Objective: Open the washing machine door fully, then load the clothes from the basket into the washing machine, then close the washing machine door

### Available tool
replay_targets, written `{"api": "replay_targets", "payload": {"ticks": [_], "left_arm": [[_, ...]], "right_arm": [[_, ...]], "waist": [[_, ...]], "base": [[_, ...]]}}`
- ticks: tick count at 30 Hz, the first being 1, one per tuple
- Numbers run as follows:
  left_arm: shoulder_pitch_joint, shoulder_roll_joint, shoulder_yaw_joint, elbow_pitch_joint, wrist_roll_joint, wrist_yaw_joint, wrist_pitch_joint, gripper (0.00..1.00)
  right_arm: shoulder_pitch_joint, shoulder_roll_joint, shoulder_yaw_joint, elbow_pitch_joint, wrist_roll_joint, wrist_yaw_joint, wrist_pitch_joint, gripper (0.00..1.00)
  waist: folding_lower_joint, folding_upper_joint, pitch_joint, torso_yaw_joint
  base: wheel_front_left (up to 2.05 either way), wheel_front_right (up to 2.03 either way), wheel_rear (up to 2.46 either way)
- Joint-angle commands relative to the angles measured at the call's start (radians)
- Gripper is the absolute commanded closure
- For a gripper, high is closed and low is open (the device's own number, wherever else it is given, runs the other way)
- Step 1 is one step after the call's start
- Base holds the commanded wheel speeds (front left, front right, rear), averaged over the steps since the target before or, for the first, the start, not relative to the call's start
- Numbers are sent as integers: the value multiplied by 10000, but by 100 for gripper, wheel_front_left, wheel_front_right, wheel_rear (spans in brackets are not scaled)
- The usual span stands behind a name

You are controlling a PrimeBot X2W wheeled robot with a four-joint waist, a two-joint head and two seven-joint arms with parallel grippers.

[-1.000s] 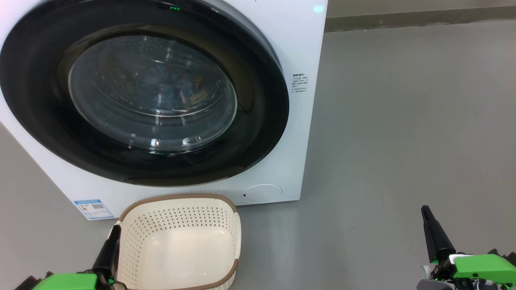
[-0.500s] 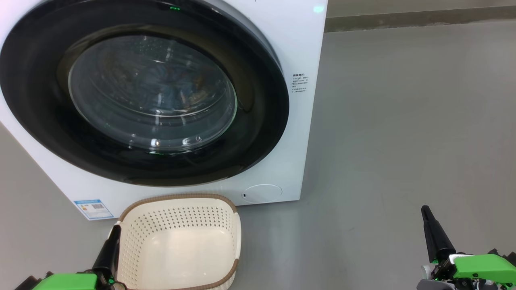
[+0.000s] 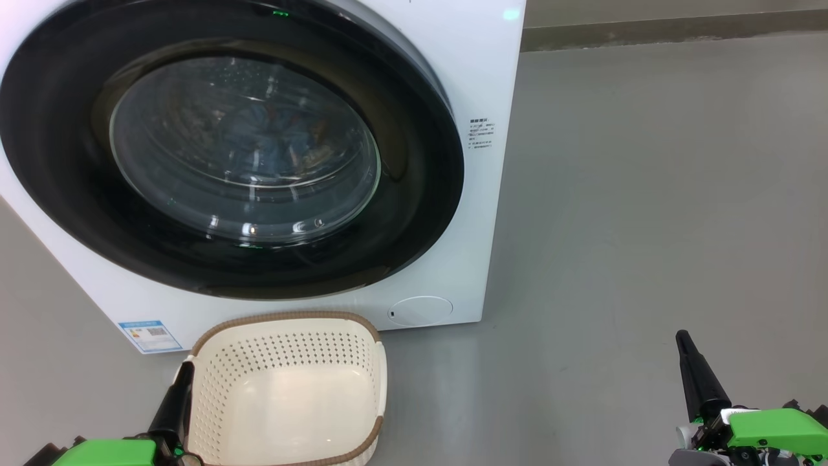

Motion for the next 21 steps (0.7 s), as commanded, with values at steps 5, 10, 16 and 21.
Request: {"api": "replay_targets", "payload": {"ticks": [5,10,16,21], "left_arm": [[-445,133,343,-213,-81,-27,64,100],[-445,133,343,-213,-81,-27,64,100],[-445,133,343,-213,-81,-27,64,100],[-445,133,343,-213,-81,-27,64,100]], "right_arm": [[-413,-33,222,-306,35,17,80,100],[-413,-33,222,-306,35,17,80,100],[-413,-33,222,-306,35,17,80,100],[-413,-33,222,-306,35,17,80,100]], "waist": [[0,-1,0,0],[0,-1,0,0],[0,-1,0,0],[0,-1,0,0]], "base": [[0,0,0],[0,0,0],[0,0,0],[0,0,0]]}}
